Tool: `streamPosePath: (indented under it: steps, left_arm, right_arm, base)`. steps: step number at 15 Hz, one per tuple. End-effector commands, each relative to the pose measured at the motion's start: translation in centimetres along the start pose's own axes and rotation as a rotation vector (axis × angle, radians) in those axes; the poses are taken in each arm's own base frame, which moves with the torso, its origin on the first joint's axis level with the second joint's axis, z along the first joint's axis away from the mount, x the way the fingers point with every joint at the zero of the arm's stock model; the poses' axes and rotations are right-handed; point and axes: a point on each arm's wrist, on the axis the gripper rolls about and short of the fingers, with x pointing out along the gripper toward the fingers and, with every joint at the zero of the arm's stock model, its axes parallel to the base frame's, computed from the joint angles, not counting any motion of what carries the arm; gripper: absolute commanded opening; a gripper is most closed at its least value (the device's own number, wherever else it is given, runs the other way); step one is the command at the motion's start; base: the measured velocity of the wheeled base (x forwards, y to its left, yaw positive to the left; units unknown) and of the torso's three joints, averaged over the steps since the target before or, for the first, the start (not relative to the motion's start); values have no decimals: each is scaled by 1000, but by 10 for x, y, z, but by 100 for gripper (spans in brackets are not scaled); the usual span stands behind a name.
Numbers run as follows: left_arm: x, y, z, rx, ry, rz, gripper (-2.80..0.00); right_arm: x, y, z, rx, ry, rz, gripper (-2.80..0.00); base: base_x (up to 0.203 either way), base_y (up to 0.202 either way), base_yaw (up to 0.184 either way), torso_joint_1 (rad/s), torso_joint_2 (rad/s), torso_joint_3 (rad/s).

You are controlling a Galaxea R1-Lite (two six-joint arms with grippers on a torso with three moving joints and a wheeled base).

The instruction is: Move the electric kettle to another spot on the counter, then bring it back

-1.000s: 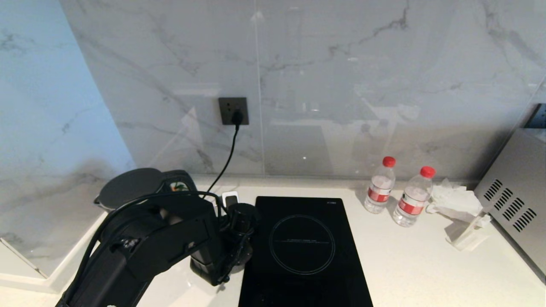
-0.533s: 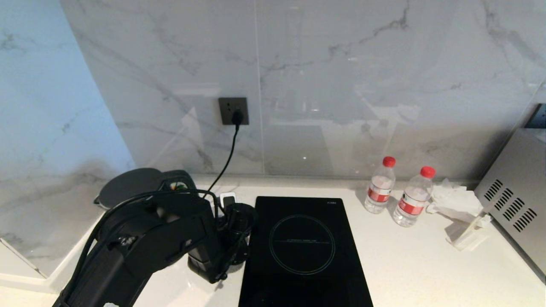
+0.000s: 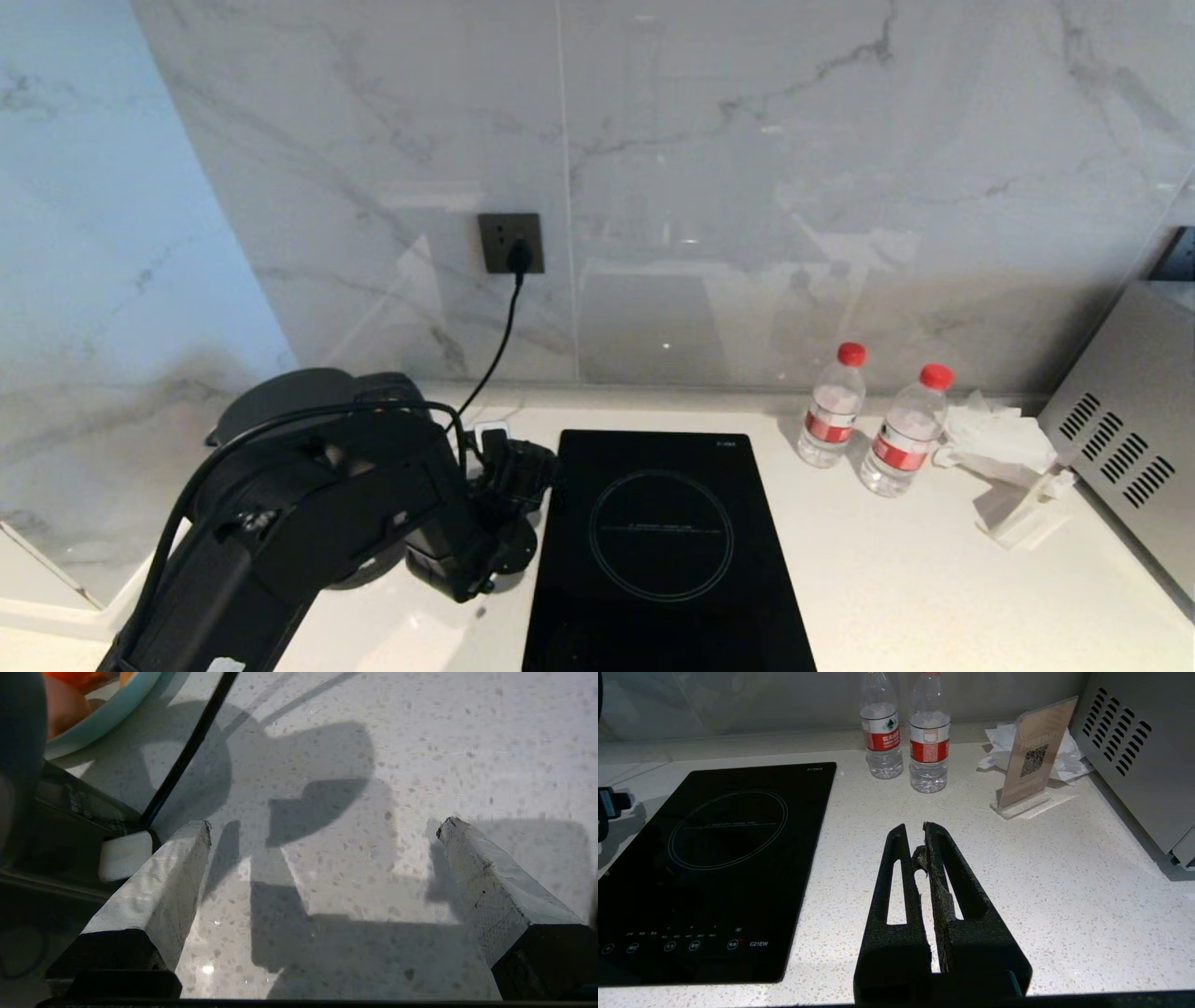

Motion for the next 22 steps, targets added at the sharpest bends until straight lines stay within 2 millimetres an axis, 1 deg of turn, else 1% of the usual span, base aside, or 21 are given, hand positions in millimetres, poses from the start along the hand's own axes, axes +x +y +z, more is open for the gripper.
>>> streamPosePath:
  steps: [1,5,8,11,12,13,15,17,22]
  left_arm:
    - [-1,0,2,-2,2,-3,0]
    - [-5,0,1,-17,16,-24,0]
    - [-11,-2,0,-26,15,-36,0]
    - [-18,-3,11,-87,-9,-37,0]
    - [-20,-2,17,-136,-18,-37,0]
    - [-20,1,19,-156,-17,-30,0]
    - [-16,6,10,-131,6,-10,0]
    - [-12,10,-3,-48,82,20,0]
    - [-9,3,3,-43,104,5,0]
  right_arm:
    - [0,0,0,0,0,0,-280]
    - [0,0,0,0,-1,0,-280]
    - [0,0,0,0,0,0,-280]
    - [0,0,0,0,0,0,-280]
    - [0,0,0,0,0,0,-280]
    - [0,0,0,0,0,0,-280]
    - [0,0,0,0,0,0,-280]
    - [0,0,0,0,0,0,-280]
    - [0,0,0,0,0,0,-280]
  base:
    - [0,0,0,0,0,0]
    - [0,0,0,0,0,0]
    - [0,0,0,0,0,0]
    - [0,0,0,0,0,0]
    - [0,0,0,0,0,0]
    - [0,0,0,0,0,0]
    - [0,0,0,0,0,0]
    - [0,0,0,0,0,0]
    - [0,0,0,0,0,0]
